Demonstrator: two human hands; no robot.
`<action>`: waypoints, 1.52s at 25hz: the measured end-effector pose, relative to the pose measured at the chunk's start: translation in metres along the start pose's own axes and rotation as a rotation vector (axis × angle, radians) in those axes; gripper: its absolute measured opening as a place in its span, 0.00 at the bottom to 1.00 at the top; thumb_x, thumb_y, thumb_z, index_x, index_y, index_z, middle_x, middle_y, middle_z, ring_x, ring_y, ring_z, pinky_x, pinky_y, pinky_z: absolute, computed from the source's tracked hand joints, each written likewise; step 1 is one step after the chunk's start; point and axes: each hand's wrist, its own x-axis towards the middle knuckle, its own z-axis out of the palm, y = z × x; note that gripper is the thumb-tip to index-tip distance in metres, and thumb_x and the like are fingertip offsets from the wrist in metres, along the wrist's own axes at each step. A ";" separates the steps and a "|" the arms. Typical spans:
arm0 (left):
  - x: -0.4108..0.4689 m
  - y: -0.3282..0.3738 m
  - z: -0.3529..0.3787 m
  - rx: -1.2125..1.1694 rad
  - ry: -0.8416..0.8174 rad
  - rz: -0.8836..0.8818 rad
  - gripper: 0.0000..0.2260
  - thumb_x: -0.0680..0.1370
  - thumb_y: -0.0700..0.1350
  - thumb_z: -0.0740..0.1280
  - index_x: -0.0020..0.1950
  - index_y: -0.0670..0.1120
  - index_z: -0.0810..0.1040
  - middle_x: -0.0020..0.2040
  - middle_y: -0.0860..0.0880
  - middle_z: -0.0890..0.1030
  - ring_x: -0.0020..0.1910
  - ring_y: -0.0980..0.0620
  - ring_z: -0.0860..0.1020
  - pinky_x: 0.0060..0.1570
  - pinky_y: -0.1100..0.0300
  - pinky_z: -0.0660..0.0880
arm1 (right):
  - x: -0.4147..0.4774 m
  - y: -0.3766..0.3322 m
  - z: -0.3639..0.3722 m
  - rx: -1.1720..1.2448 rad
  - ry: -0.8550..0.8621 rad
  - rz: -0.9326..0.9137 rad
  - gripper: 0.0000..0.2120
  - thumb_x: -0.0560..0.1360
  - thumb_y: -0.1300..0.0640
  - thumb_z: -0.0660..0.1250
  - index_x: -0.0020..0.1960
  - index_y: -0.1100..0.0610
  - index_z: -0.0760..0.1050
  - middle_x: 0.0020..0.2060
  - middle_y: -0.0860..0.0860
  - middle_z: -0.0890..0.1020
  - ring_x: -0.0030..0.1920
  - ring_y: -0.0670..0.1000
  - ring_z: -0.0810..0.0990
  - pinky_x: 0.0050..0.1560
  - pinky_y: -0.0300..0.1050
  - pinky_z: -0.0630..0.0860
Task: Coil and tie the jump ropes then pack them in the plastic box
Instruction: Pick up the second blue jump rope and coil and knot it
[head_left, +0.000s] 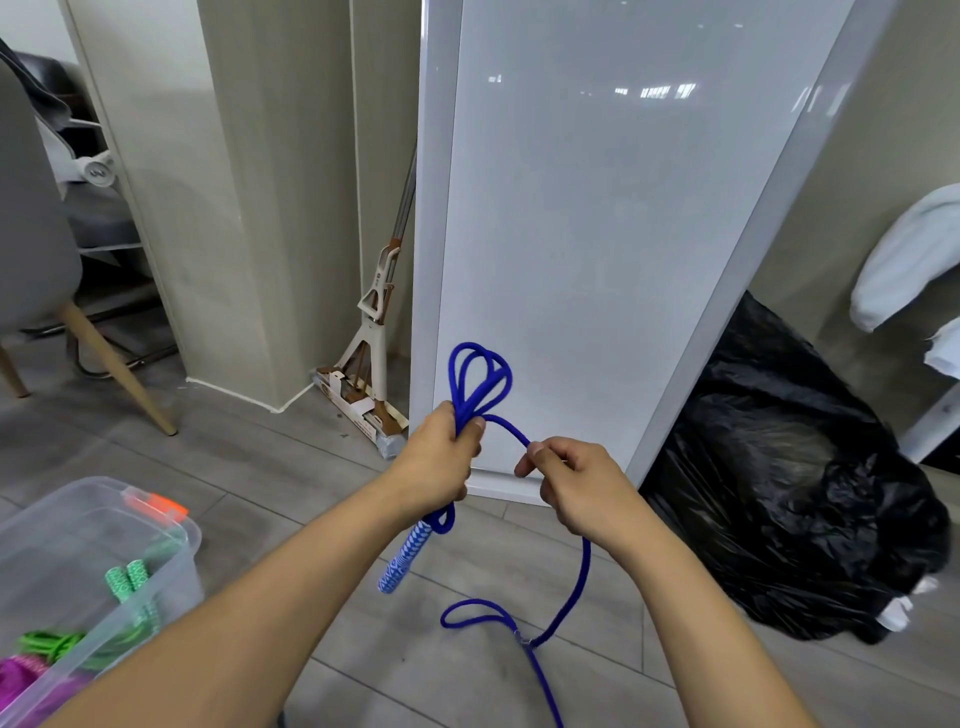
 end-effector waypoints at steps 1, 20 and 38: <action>0.004 -0.002 -0.001 -0.044 0.057 -0.017 0.08 0.84 0.47 0.60 0.60 0.45 0.70 0.43 0.46 0.75 0.32 0.53 0.71 0.31 0.58 0.73 | -0.001 0.000 0.000 -0.001 -0.046 0.030 0.17 0.84 0.52 0.57 0.47 0.56 0.81 0.25 0.50 0.69 0.22 0.46 0.62 0.25 0.39 0.61; -0.005 0.005 0.007 -0.547 0.205 -0.155 0.08 0.85 0.43 0.56 0.64 0.43 0.68 0.46 0.42 0.84 0.36 0.45 0.84 0.35 0.50 0.82 | -0.003 -0.006 0.008 0.035 0.240 -0.116 0.13 0.83 0.60 0.56 0.61 0.50 0.75 0.41 0.47 0.84 0.28 0.42 0.70 0.35 0.41 0.70; -0.014 -0.001 0.025 -0.466 0.047 -0.127 0.10 0.83 0.44 0.62 0.56 0.38 0.77 0.43 0.42 0.84 0.41 0.47 0.85 0.37 0.52 0.83 | -0.010 -0.004 0.032 -0.186 0.178 -0.214 0.14 0.81 0.56 0.59 0.58 0.46 0.81 0.45 0.44 0.86 0.43 0.45 0.86 0.47 0.48 0.83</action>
